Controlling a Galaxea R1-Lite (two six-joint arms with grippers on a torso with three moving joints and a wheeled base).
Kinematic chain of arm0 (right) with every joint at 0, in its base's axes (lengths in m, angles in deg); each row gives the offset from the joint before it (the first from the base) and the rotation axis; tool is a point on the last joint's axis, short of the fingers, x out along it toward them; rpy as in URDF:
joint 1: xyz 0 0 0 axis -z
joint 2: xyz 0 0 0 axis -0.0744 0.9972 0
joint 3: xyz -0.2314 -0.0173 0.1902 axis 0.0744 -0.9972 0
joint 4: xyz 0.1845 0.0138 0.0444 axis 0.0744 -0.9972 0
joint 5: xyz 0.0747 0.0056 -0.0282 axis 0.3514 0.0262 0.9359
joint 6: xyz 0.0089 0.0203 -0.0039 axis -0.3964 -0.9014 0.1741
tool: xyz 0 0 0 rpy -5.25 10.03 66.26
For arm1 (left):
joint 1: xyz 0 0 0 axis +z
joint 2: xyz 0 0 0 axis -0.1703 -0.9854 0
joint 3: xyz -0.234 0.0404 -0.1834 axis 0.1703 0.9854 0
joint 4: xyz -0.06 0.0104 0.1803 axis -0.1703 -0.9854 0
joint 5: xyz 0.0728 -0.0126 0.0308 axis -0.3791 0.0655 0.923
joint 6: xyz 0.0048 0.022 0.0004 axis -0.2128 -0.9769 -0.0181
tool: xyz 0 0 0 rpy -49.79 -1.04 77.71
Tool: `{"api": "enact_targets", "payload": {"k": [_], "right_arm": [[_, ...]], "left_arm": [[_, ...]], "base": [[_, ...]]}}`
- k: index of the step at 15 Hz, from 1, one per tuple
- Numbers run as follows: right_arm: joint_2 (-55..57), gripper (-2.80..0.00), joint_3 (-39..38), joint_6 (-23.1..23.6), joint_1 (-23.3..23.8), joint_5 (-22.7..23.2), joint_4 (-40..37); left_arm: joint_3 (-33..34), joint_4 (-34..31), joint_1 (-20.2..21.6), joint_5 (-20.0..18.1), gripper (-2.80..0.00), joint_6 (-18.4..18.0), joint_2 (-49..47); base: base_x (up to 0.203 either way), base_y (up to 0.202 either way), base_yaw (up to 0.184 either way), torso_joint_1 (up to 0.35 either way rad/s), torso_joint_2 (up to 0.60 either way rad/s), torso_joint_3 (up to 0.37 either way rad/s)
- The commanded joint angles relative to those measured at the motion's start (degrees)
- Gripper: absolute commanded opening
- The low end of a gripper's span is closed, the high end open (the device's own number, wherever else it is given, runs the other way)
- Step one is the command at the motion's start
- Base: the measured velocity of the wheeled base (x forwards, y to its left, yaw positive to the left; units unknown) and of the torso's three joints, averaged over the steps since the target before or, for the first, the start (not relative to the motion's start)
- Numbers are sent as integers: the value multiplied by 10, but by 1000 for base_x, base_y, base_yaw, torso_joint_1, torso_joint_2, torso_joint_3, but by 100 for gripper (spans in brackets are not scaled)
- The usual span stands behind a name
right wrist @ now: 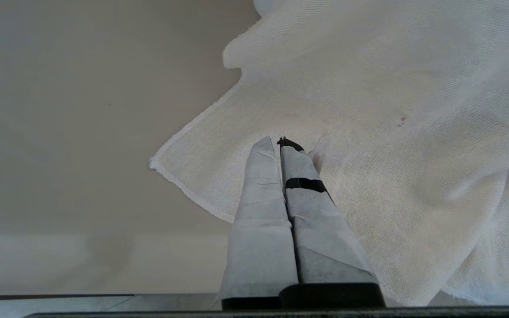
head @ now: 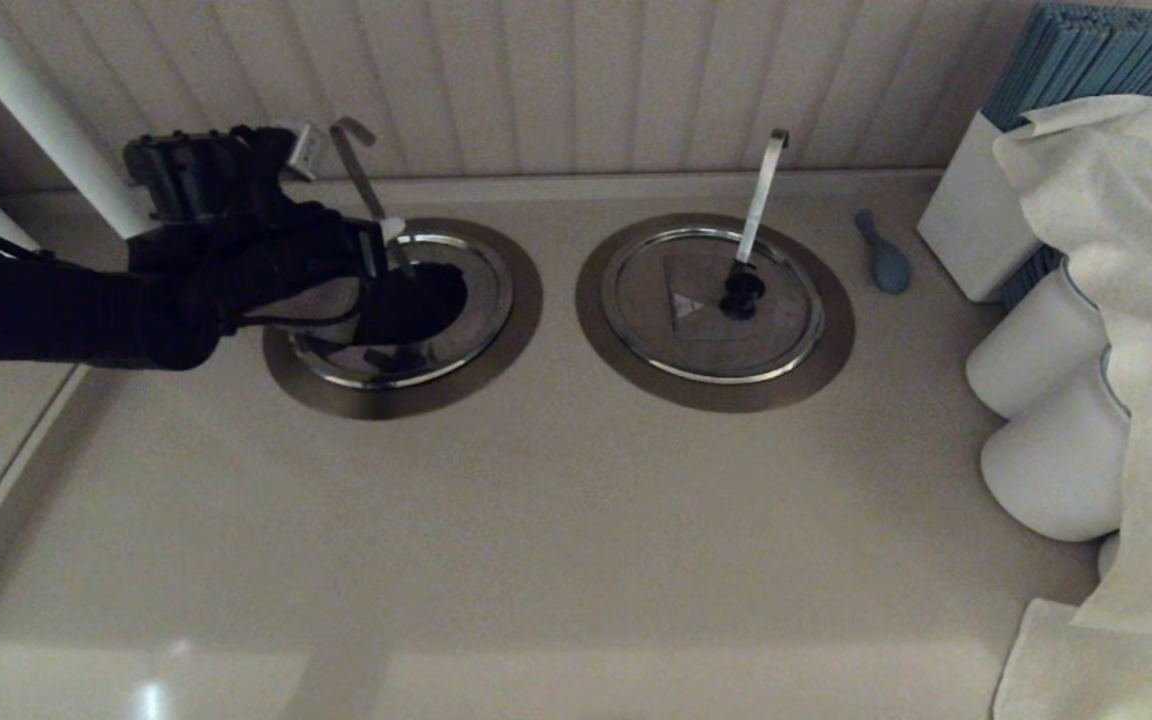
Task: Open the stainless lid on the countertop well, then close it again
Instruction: Stir with a spoon
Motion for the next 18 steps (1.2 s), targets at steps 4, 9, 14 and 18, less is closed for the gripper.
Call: {"api": "enact_targets", "payload": {"k": [4,9,14,18], "right_arm": [[0,-280,0,0,0,0,0],[0,-280,0,0,0,0,0],[0,-280,0,0,0,0,0],[0,-280,0,0,0,0,0]], "left_arm": [[-1,2,-22,1,-280,12,-15],[-20,3,-38,26,-280,9,-38],[-29,4,-59,57,-280,7,-62],[-43,4,-71,86,-280,7,-79]], "base": [[0,0,0,0,0,0],[0,0,0,0,0,0],[0,0,0,0,0,0],[0,0,0,0,0,0]]}}
